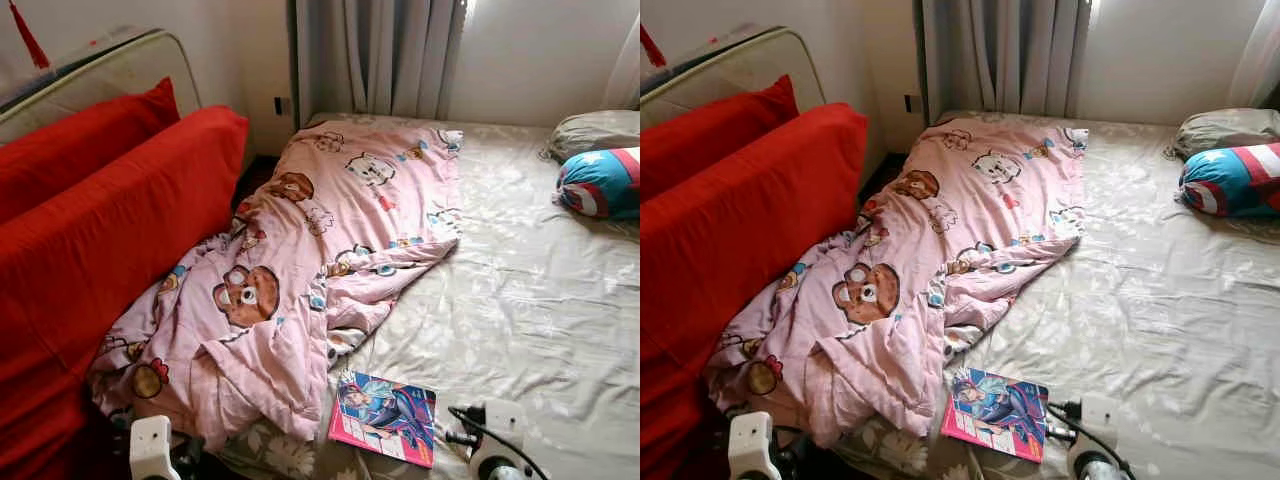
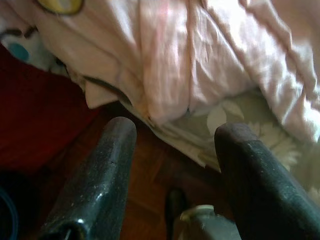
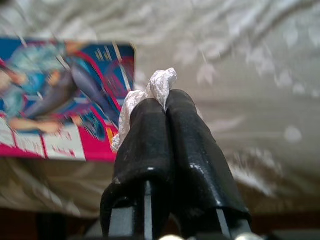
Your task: Clean up the room
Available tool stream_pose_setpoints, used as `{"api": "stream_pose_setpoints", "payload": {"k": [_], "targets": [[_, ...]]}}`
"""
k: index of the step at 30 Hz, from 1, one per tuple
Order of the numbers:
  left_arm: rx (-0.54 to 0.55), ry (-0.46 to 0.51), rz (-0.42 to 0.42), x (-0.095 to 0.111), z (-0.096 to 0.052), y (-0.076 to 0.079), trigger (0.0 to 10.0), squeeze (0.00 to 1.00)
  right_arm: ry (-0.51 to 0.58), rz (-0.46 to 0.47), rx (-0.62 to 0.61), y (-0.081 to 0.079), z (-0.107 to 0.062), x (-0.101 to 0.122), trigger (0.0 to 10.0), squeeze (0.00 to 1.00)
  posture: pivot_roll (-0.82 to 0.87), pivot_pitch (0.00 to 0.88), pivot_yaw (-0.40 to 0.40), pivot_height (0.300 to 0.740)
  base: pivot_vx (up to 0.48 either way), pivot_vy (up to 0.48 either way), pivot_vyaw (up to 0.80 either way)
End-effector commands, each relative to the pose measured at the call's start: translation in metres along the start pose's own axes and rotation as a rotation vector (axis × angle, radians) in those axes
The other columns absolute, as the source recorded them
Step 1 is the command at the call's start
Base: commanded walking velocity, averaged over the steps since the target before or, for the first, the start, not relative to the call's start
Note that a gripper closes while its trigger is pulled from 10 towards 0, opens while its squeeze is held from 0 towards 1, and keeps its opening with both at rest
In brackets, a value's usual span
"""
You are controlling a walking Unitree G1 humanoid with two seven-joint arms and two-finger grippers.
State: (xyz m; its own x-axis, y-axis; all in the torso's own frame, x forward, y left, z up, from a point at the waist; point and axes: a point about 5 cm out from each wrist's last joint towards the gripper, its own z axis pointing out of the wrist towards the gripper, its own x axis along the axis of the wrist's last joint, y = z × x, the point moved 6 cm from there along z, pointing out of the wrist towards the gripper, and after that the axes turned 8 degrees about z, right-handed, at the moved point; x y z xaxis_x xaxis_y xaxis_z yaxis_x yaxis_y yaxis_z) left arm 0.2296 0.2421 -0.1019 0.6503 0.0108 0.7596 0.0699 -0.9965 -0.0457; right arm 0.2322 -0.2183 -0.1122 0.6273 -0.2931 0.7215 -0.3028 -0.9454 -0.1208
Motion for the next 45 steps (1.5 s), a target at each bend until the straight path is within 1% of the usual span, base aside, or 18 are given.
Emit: {"api": "stream_pose_setpoints", "payload": {"k": [1, 3, 7, 9, 11, 13, 15, 16, 24, 27, 28, 29, 32, 38, 40, 41, 45], "targets": [[-0.021, -0.059, 0.05, -0.014, -0.002, 0.003, 10.0, 0.0, -0.055, -0.013, -0.021, 0.003, -0.002, -0.014, 10.0, 0.0, -0.08, 0.0, 0.039, 0.74, 0.0, 0.0, 0.0], [-0.03, -0.071, 0.064, -0.016, -0.002, 0.005, 10.0, 0.0, -0.066, -0.021, -0.019, 0.002, -0.003, -0.018, 10.0, 0.0, -0.08, 0.0, 0.044, 0.74, 0.0, 0.0, 0.0], [-0.04, -0.062, 0.051, -0.013, 0.0, 0.012, 10.0, 0.0, -0.071, -0.03, -0.011, -0.003, -0.004, -0.022, 10.0, 0.0, -0.08, 0.0, 0.046, 0.74, 0.0, 0.0, 0.0], [-0.051, -0.064, 0.058, -0.014, 0.001, 0.015, 10.0, 0.0, -0.075, -0.042, -0.001, -0.005, -0.004, -0.023, 10.0, 0.0, -0.08, 0.0, 0.046, 0.74, 0.0, 0.0, 0.8], [-0.068, -0.068, 0.074, -0.015, 0.002, 0.021, 10.0, 0.0, -0.086, -0.074, 0.02, -0.011, -0.004, -0.026, 10.0, 0.0, -0.08, 0.0, 0.047, 0.74, 0.0, 0.0, 0.8], [-0.07, -0.069, 0.076, -0.015, 0.002, 0.022, 10.0, 0.0, -0.086, -0.074, 0.022, -0.012, -0.004, -0.026, 10.0, 0.0, -0.08, 0.0, 0.045, 0.74, 0.0, 0.0, 0.8], [-0.069, -0.072, 0.072, -0.015, 0.002, 0.024, 10.0, 0.0, -0.085, -0.056, 0.009, -0.01, -0.004, -0.026, 10.0, 0.0, -0.07, 0.002, 0.04, 0.74, 0.0, 0.0, 0.8], [-0.068, -0.082, 0.068, -0.018, 0.002, 0.025, 10.0, 0.0, -0.091, -0.05, -0.001, -0.008, -0.004, -0.027, 10.0, 0.0, -0.07, 0.021, 0.038, 0.74, 0.0, 0.0, 0.8], [-0.062, -0.107, 0.061, -0.024, 0.001, 0.028, 10.0, 0.0, -0.097, -0.05, -0.011, -0.006, -0.004, -0.027, 10.0, 0.0, -0.06, 0.056, 0.034, 0.74, 0.0, 0.0, 0.8], [-0.052, -0.106, 0.061, -0.023, 0.001, 0.027, 10.0, 0.0, -0.1, -0.051, -0.012, -0.006, -0.004, -0.026, 10.0, 0.0, -0.06, 0.064, 0.032, 0.74, 0.0, 0.0, 0.8], [-0.032, -0.105, 0.034, -0.023, 0.001, 0.023, 10.0, 0.0, -0.104, -0.049, -0.012, -0.005, -0.004, -0.027, 10.0, 0.0, -0.06, 0.066, 0.032, 0.74, 0.0, 0.0, 0.8], [-0.026, -0.107, 0.029, -0.022, 0.002, 0.021, 10.0, 0.0, -0.108, -0.05, -0.012, -0.005, -0.004, -0.027, 10.0, 0.0, -0.06, 0.069, 0.03, 0.74, 0.0, 0.0, 0.8], [-0.032, -0.109, 0.038, -0.021, 0.002, 0.021, 10.0, 0.0, -0.117, -0.052, -0.014, -0.003, -0.004, -0.029, 10.0, 0.0, -0.06, 0.07, 0.031, 0.74, 0.0, 0.0, 0.8], [-0.024, -0.115, 0.016, -0.022, 0.003, 0.022, 10.0, 0.0, -0.136, -0.054, -0.011, -0.001, -0.005, -0.033, 10.0, 0.0, -0.06, 0.078, 0.026, 0.74, 0.0, 0.0, 0.8], [-0.025, -0.118, 0.014, -0.022, 0.003, 0.023, 10.0, 0.0, -0.146, -0.053, -0.015, 0.001, -0.007, -0.036, 10.0, 0.0, -0.06, 0.079, 0.025, 0.74, 0.0, 0.0, 0.8], [-0.025, -0.122, 0.013, -0.024, 0.002, 0.024, 10.0, 0.0, -0.154, -0.052, -0.021, 0.006, -0.008, -0.038, 10.0, 0.0, -0.05, 0.08, 0.024, 0.74, 0.0, 0.0, 0.8], [-0.03, -0.13, 0.013, -0.026, 0.002, 0.026, 10.0, 0.0, -0.168, -0.05, -0.033, 0.017, -0.011, -0.043, 10.0, 0.0, -0.06, 0.08, 0.024, 0.74, 0.0, 0.0, 0.8]]}}
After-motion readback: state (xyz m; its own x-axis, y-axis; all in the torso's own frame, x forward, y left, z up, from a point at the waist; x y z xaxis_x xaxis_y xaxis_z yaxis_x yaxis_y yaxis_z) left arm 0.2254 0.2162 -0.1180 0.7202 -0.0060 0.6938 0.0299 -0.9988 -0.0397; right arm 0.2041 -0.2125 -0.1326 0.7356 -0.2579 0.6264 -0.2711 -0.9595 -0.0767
